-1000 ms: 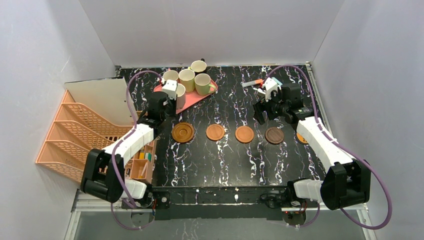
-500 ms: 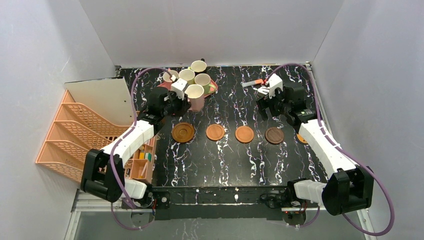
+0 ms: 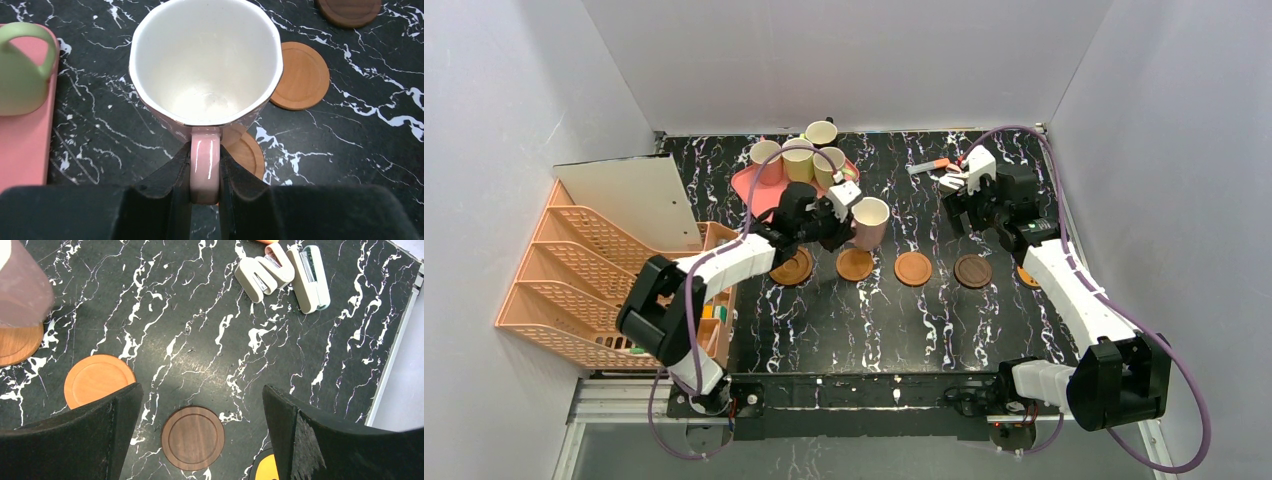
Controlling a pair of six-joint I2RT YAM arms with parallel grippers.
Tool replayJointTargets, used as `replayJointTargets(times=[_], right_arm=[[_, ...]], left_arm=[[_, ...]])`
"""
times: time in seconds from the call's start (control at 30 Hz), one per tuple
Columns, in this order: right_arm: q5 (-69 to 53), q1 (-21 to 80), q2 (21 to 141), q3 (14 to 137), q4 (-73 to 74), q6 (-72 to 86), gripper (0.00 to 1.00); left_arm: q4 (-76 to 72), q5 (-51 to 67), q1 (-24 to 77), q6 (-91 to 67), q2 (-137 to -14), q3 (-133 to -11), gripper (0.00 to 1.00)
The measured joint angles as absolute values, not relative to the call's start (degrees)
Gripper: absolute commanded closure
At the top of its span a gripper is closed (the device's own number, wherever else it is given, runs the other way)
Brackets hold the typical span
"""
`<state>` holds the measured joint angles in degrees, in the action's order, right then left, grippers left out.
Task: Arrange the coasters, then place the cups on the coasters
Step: Place the cup at the center of the board.
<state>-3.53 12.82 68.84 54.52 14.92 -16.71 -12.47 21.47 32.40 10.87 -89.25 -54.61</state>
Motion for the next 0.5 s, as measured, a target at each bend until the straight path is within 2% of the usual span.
replayJointTargets(times=[0.5], right_arm=[[-3.66,12.71,68.84,54.52,14.87,-16.71,0.01]], left_arm=[[-24.97,14.85,36.77,6.96,-98.85,-54.57,1.0]])
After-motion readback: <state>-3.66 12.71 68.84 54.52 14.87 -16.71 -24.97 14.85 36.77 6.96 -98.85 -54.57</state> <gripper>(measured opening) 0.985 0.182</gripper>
